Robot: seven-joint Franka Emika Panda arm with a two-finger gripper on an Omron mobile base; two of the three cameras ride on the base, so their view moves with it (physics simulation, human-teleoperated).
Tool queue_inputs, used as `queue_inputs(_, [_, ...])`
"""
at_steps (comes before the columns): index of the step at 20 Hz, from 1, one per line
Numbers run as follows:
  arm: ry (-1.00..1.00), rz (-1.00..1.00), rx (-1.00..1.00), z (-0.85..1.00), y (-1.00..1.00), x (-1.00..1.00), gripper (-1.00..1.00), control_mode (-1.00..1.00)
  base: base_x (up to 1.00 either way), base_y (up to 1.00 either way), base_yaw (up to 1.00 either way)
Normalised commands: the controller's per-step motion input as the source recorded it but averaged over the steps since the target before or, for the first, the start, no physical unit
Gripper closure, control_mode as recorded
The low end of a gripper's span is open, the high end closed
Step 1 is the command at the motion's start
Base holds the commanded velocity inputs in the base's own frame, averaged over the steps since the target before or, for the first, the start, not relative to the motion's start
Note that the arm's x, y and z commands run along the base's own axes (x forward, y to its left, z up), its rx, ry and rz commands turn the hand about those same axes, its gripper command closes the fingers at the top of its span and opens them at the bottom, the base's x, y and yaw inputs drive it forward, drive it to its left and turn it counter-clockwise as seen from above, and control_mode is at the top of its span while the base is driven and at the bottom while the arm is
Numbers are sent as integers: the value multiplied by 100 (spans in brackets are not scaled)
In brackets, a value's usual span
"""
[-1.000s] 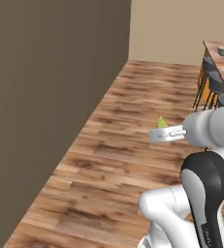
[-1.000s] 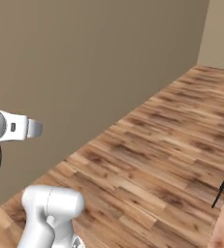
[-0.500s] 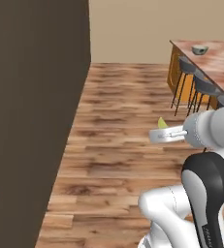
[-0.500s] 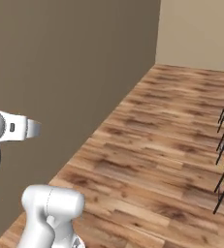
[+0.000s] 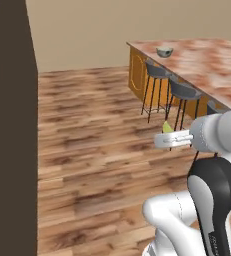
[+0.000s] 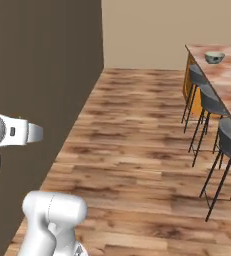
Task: There is a bowl on the dining counter. Grab a lemon wedge from the fridge and place it in the bowl. Then get the liquor bottle and glass cup from the cabinet and place them next to the bowl.
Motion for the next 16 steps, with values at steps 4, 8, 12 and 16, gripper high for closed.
queue_inputs(4, [0,0,0,0,0,0,100,100,92,58,-49])
queue_inputs(8, [0,0,0,0,0,0,100,100,92,59,-49])
queue_inputs(12, [0,0,0,0,0,0,100,100,95,61,-47])
queue_inputs(16, [0,0,0,0,0,0,100,100,100,65,-45])
